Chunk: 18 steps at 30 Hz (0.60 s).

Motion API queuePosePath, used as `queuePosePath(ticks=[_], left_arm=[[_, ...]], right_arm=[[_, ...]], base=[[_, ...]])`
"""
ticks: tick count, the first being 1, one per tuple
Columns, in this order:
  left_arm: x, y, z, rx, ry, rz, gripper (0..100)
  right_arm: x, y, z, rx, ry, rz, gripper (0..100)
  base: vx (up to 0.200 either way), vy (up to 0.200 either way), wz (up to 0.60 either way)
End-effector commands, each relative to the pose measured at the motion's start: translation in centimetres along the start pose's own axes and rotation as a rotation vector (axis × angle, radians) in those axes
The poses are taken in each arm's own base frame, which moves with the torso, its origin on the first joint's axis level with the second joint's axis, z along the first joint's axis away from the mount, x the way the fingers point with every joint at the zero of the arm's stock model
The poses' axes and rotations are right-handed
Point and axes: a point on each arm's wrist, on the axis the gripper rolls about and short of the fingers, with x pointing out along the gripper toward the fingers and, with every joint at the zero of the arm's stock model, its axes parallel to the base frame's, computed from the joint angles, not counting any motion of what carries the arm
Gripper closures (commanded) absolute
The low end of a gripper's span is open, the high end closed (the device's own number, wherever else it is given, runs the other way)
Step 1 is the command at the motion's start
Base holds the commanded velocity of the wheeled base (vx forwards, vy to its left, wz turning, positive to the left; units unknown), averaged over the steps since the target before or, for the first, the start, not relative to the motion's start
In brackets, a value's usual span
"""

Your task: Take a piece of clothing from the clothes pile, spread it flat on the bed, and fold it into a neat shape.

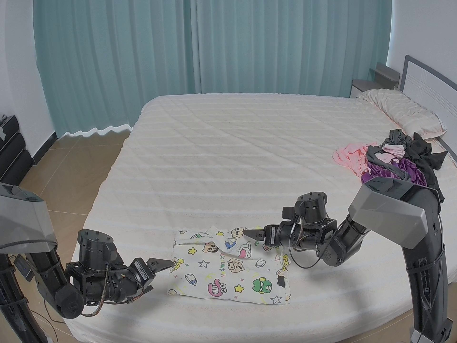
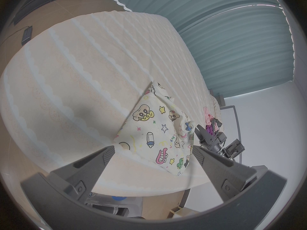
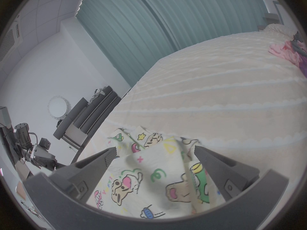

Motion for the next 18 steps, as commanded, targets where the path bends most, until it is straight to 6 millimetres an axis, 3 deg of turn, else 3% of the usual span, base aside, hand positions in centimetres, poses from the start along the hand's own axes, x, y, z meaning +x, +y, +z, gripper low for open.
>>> queuePosePath(ticks=[1, 2, 3, 9, 18], left_arm=[[0.0, 0.0, 0.0, -0.001, 0.001, 0.001, 0], [0.0, 0.0, 0.0, -0.001, 0.001, 0.001, 0], [0.0, 0.0, 0.0, -0.001, 0.001, 0.001, 0], [0.0, 0.0, 0.0, -0.001, 0.001, 0.001, 0], [0.0, 0.0, 0.0, -0.001, 0.001, 0.001, 0]], right_arm=[[0.3, 0.0, -0.7, 0.002, 0.021, 0.018, 0], [0.3, -0.1, -0.9, 0.005, 0.026, 0.018, 0], [0.5, -0.4, -1.2, 0.012, 0.032, 0.013, 100], [0.8, -1.0, -1.3, 0.049, 0.012, 0.004, 100], [0.1, -3.0, 0.6, 0.107, -0.086, -0.052, 100]], base=[[0.0, 0.0, 0.0], [0.0, 0.0, 0.0], [0.0, 0.0, 0.0], [0.0, 0.0, 0.0], [0.0, 0.0, 0.0]])
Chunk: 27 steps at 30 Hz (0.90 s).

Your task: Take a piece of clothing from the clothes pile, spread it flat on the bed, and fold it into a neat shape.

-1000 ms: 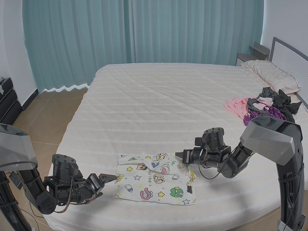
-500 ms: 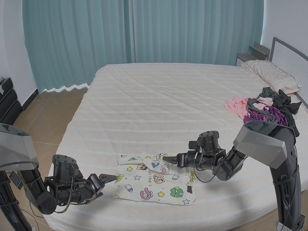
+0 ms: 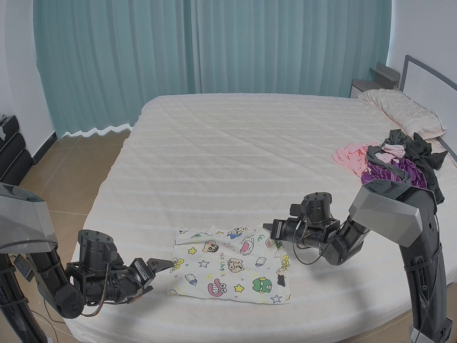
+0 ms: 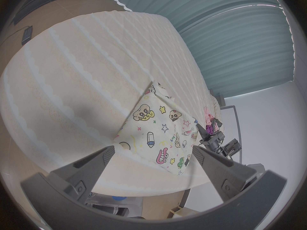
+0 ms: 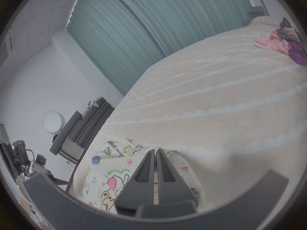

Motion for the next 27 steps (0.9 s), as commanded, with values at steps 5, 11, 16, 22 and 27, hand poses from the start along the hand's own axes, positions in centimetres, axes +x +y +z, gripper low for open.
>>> queuePosePath(ticks=[5, 11, 16, 22, 27], left_arm=[[0.0, 0.0, 0.0, 0.0, 0.0, -0.001, 0], [0.0, 0.0, 0.0, 0.0, 0.0, -0.001, 0], [0.0, 0.0, 0.0, 0.0, 0.0, -0.001, 0], [0.0, 0.0, 0.0, 0.0, 0.0, -0.001, 0], [0.0, 0.0, 0.0, 0.0, 0.0, -0.001, 0]], right_arm=[[-0.5, -1.6, 0.6, 0.031, -0.019, -0.038, 100], [-0.5, -2.4, 0.1, 0.048, -0.002, -0.06, 100], [-0.6, -3.1, 0.2, 0.059, -0.012, -0.099, 100], [-0.6, -3.5, -0.1, 0.066, -0.005, -0.116, 100], [-0.6, -3.6, -0.1, 0.075, 0.017, -0.148, 0]], base=[[0.0, 0.0, 0.0], [0.0, 0.0, 0.0], [0.0, 0.0, 0.0], [0.0, 0.0, 0.0], [0.0, 0.0, 0.0]])
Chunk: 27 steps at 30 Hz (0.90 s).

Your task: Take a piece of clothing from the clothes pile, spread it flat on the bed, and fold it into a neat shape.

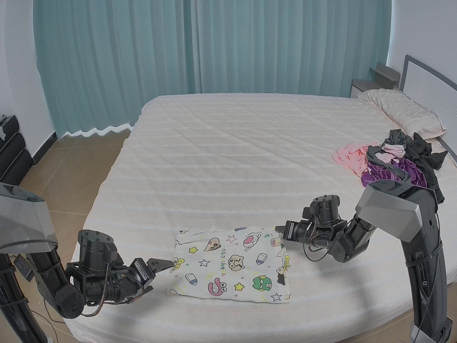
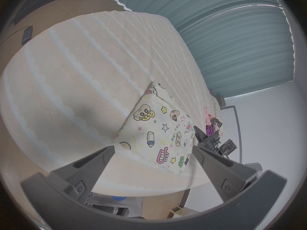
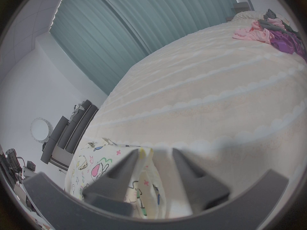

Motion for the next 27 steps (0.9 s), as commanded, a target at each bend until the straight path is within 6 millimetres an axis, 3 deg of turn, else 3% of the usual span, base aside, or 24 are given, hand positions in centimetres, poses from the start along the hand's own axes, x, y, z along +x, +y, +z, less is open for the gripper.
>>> queuePosePath(ticks=[1, 8, 14, 15, 19, 27], left_arm=[[0.0, 0.0, 0.0, 0.0, 0.0, -0.001, 0], [0.0, 0.0, 0.0, 0.002, 0.0, -0.001, 0], [0.0, 0.0, 0.0, 0.002, 0.0, -0.001, 0], [0.0, 0.0, 0.0, 0.0, 0.0, -0.001, 0], [0.0, 0.0, 0.0, 0.002, 0.0, -0.001, 0], [0.0, 0.0, 0.0, 0.002, 0.0, -0.001, 0]], right_arm=[[0.1, 0.0, 0.1, -0.001, -0.006, -0.013, 0], [-1.3, 1.4, 1.0, -0.009, -0.029, 0.006, 0], [-0.2, 2.7, -1.1, -0.033, 0.03, 0.022, 0], [0.1, 2.8, -1.5, -0.035, 0.039, 0.024, 100], [1.0, 3.1, -1.6, -0.04, 0.035, 0.025, 100], [0.5, 2.0, -0.7, -0.024, 0.003, -0.017, 100]], base=[[0.0, 0.0, 0.0], [0.0, 0.0, 0.0], [0.0, 0.0, 0.0], [0.0, 0.0, 0.0], [0.0, 0.0, 0.0], [0.0, 0.0, 0.0]])
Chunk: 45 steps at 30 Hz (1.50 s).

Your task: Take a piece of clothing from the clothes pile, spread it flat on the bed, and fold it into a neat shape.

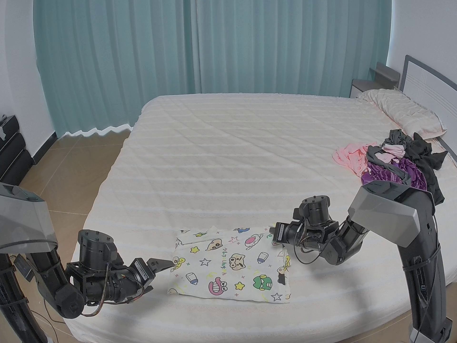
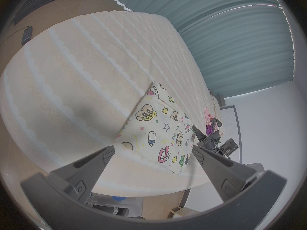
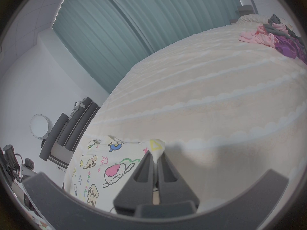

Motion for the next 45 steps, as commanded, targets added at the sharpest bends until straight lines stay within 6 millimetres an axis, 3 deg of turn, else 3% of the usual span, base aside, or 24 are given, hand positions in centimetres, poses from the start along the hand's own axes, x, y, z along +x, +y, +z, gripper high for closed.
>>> queuePosePath(ticks=[1, 11, 12, 15, 17, 19, 22, 25, 30, 31, 34, 35, 36, 38, 45], left_arm=[[0.0, 0.0, 0.0, 0.0, 0.0, 0.0, 0], [0.0, 0.0, 0.0, 0.0, 0.0, 0.0, 0], [0.0, 0.0, 0.0, 0.0, 0.0, 0.0, 0], [0.0, 0.0, 0.0, 0.0, 0.0, 0.0, 0], [0.2, 0.1, 0.0, 0.0, 0.0, 0.005, 0], [0.5, 0.1, 0.1, 0.001, -0.01, 0.013, 0], [1.6, -0.1, 0.7, 0.004, -0.044, 0.021, 0], [3.3, -0.5, 1.5, 0.007, -0.1, 0.034, 0], [5.4, -1.3, 2.3, 0.061, -0.134, 0.02, 0], [6.9, -1.9, 2.9, 0.141, -0.145, 0.002, 0], [9.3, -2.5, 3.5, 0.253, -0.145, -0.001, 0], [9.3, -2.5, 3.5, 0.253, -0.145, -0.001, 0], [11.1, -2.5, 3.7, 0.317, -0.128, 0.028, 0], [12.6, -2.2, 3.7, 0.359, -0.121, 0.066, 0], [13.7, -1.8, 3.9, 0.435, -0.142, 0.125, 0]], right_arm=[[-0.1, -0.5, -0.1, 0.007, 0.001, -0.013, 100], [-0.2, -0.8, 0.1, 0.06, -0.012, -0.036, 100], [-0.2, -0.7, 0.2, 0.06, -0.013, -0.034, 0], [-0.7, -0.1, 1.0, 0.065, -0.033, -0.027, 0], [-2.4, 0.6, 2.2, 0.094, -0.058, -0.031, 0], [-3.9, 0.8, 2.2, 0.099, -0.056, -0.043, 0], [-6.6, 0.9, 0.5, 0.106, -0.002, -0.068, 0], [-7.8, 1.0, -2.0, 0.086, 0.045, -0.081, 0], [-7.3, 1.5, -4.2, 0.06, 0.041, -0.098, 0], [-6.7, 1.8, -5.2, 0.058, 0.044, -0.118, 0], [-6.6, 2.0, -5.3, 0.078, 0.045, -0.112, 0], [-6.6, 2.0, -5.3, 0.078, 0.045, -0.112, 0], [-6.2, 2.0, -5.4, 0.084, 0.047, -0.109, 0], [-5.8, 1.8, -6.0, 0.085, 0.059, -0.116, 0], [-5.1, 2.2, -6.5, 0.052, 0.055, -0.13, 0]], base=[[0.0, 0.0, 0.0], [0.0, 0.0, 0.0], [0.0, 0.0, 0.0], [0.0, 0.0, 0.0], [0.0, 0.0, 0.0], [0.0, 0.0, 0.0], [0.0, 0.0, 0.0], [0.0, 0.0, 0.0], [0.0, 0.0, 0.0], [0.0, 0.0, 0.0], [0.0, 0.0, 0.0], [0.0, 0.0, 0.0], [0.0, 0.0, 0.0], [0.0, 0.0, 0.0], [0.0, 0.0, 0.0]])
